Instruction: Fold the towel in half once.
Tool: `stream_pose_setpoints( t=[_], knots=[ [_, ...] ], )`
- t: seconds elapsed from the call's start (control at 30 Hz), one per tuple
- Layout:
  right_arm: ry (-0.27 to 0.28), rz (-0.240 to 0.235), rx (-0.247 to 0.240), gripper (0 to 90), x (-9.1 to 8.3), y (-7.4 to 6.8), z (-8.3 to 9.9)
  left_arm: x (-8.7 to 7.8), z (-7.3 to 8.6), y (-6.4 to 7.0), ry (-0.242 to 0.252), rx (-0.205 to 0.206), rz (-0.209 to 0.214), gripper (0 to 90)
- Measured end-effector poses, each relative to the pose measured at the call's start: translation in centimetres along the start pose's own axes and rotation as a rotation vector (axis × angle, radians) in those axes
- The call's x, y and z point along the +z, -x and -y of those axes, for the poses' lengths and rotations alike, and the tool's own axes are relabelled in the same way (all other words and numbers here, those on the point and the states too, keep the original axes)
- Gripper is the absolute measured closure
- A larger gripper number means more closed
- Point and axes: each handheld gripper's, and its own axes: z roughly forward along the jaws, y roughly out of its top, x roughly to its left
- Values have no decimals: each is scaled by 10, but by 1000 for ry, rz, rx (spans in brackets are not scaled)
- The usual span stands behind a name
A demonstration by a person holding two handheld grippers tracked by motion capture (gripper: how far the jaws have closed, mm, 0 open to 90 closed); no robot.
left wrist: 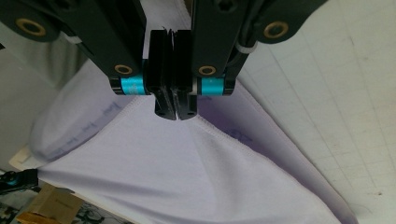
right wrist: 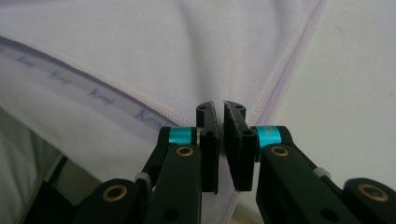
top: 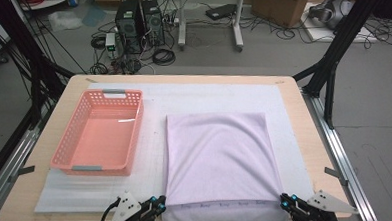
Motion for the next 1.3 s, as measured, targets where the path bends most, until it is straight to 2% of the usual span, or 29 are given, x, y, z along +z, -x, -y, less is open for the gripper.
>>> stream_pose_setpoints(
  t=[0.3, 0.43, 0.5, 0.57, 0.6, 0.63, 0.67, 0.73, 0.83, 0.97, 1.17, 1.3],
  knots=[
    [5, -20, -5, 841, -29, -15, 16, -26, 15, 23, -5, -7, 25, 877],
    [9, -30, 1, 841, -44, -21, 24, -33, 20, 30, -30, 1, 48, 877],
    [-12, -39, 5, 841, -45, -23, 29, -32, 24, 28, -50, -5, 50, 876],
    [-46, -38, -4, 830, -43, -24, 31, -28, 24, 24, -69, -9, 47, 859],
    [-58, -29, -24, 799, -40, -24, 31, -24, 24, 23, -60, -14, 16, 751],
    [-59, -15, -26, 708, -37, -24, 30, -21, 22, 20, -57, -18, -8, 579],
    [-46, 1, -10, 615, -35, -23, 28, -18, 18, 16, -44, -26, -16, 521],
    [-10, 17, 10, 579, -32, -18, 22, -12, 10, 9, -14, -24, -32, 464],
    [12, 43, 25, 563, -24, -9, 14, 1, -2, -3, 0, -27, -35, 467],
    [2, 57, 38, 563, -8, 3, 7, 20, -14, -19, -14, -39, -34, 519],
    [11, 62, 21, 564, 3, 14, -5, 52, -36, -45, -33, -42, -75, 564],
    [24, 67, 34, 564, 12, 27, -14, 75, -48, -63, -79, -72, -94, 565]
  ],
)
